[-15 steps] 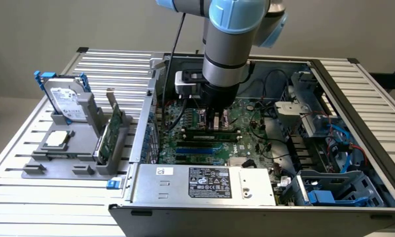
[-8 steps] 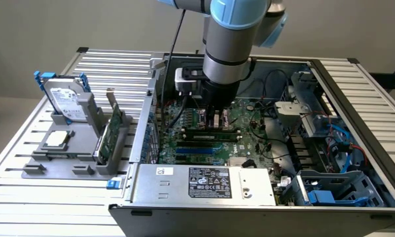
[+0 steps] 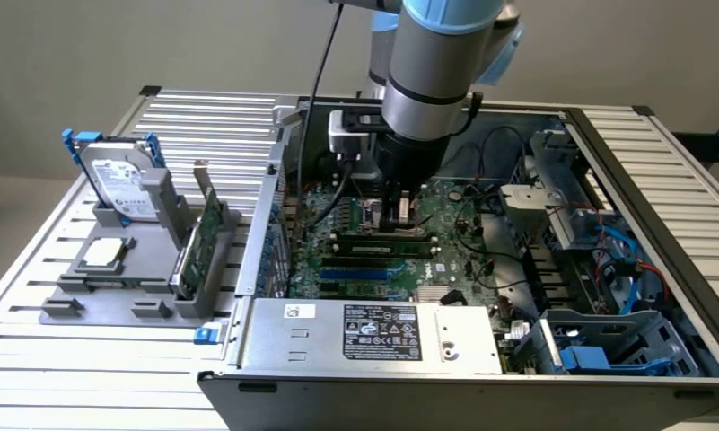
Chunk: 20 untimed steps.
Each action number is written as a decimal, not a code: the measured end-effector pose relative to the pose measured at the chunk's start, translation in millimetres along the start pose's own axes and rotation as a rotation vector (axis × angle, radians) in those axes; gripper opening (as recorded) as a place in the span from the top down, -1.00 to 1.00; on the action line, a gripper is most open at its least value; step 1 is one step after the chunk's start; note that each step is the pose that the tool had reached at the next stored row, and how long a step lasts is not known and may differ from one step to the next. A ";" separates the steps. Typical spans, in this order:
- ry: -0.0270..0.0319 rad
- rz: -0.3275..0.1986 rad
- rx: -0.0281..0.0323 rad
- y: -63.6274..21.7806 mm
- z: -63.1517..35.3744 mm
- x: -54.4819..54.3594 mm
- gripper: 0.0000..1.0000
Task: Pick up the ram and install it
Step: 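Press down the ram until it locks into place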
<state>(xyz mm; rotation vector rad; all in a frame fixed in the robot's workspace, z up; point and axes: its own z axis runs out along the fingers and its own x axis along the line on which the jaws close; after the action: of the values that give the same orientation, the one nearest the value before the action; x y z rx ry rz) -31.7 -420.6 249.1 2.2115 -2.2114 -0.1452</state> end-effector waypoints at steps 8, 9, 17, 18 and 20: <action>0.0004 0.000 -0.0005 -6.1 -3.0 -0.2 0.79; 0.0002 0.000 -0.0003 -6.7 -3.2 -0.2 0.79; -0.0001 0.000 -0.0003 -6.8 -3.3 -0.1 0.79; -0.0001 0.000 -0.0003 -6.8 -3.3 -0.1 0.79; 0.0000 0.000 -0.0003 -6.8 -3.3 -0.1 0.79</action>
<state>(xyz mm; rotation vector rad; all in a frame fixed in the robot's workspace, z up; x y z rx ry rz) -24.7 -420.7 251.9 2.2114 -2.2113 -0.1456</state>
